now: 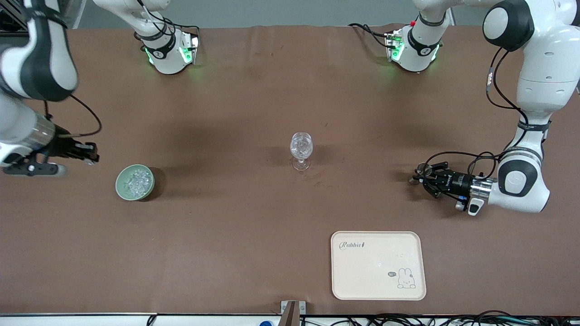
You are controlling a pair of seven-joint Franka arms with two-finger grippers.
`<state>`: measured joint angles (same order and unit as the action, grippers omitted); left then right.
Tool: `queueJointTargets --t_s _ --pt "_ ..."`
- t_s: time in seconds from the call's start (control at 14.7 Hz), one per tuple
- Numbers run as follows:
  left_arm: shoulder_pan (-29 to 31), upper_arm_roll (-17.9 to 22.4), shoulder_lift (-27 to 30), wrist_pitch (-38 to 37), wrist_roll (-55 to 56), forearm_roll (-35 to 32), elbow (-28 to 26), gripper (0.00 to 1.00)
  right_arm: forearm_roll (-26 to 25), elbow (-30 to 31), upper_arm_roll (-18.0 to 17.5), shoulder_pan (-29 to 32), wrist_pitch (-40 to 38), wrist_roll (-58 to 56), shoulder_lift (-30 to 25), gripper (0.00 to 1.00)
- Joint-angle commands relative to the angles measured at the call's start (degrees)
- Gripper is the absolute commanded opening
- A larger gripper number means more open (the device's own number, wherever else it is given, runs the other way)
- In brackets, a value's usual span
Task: Pour wine and add ice with both arms
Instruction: 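Lift the ice cube with the right gripper while the left gripper lifts the jigger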
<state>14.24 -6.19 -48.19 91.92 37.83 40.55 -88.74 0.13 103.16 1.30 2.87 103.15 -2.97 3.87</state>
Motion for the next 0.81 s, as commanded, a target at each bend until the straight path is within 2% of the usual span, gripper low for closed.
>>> queueJointTargets --t_s 0.0,0.2,0.41,0.54,0.61,0.68,0.75 --pt "-0.18 -5.13 2.65 -0.43 6.71 0.93 0.85 0.01 -0.39 -7.08 -0.33 0.38 -7.51 -0.28 -1.22 0.08" --pt "-1.14 -10.41 5.29 3.16 14.52 1.99 0.85 0.01 -0.48 -10.07 -0.16 0.47 -11.81 -0.37 -3.95 0.08" --pt "-2.37 -15.16 7.93 7.12 20.68 1.81 0.42 0.01 -0.57 -16.13 -0.25 0.55 -18.33 -0.37 -3.51 0.08" --pt "-5.61 -15.61 9.77 8.88 25.25 1.55 0.24 0.01 -0.57 -16.41 -0.25 0.47 -18.34 -0.37 -3.51 0.07" --pt "-7.45 -15.52 11.00 9.15 26.84 1.03 0.15 0.01 -1.35 -17.37 -0.25 0.55 -19.38 -0.72 -3.25 0.02" --pt "-9.30 -15.35 12.23 9.41 27.90 0.93 -0.20 0.01 -1.62 -20.16 -0.51 0.38 -21.91 -0.29 -2.47 0.03" --pt "-10.71 -15.26 13.37 10.37 29.56 0.93 -0.81 0.01 -1.45 -20.19 -0.51 0.38 -21.94 -0.28 -2.20 0.04"
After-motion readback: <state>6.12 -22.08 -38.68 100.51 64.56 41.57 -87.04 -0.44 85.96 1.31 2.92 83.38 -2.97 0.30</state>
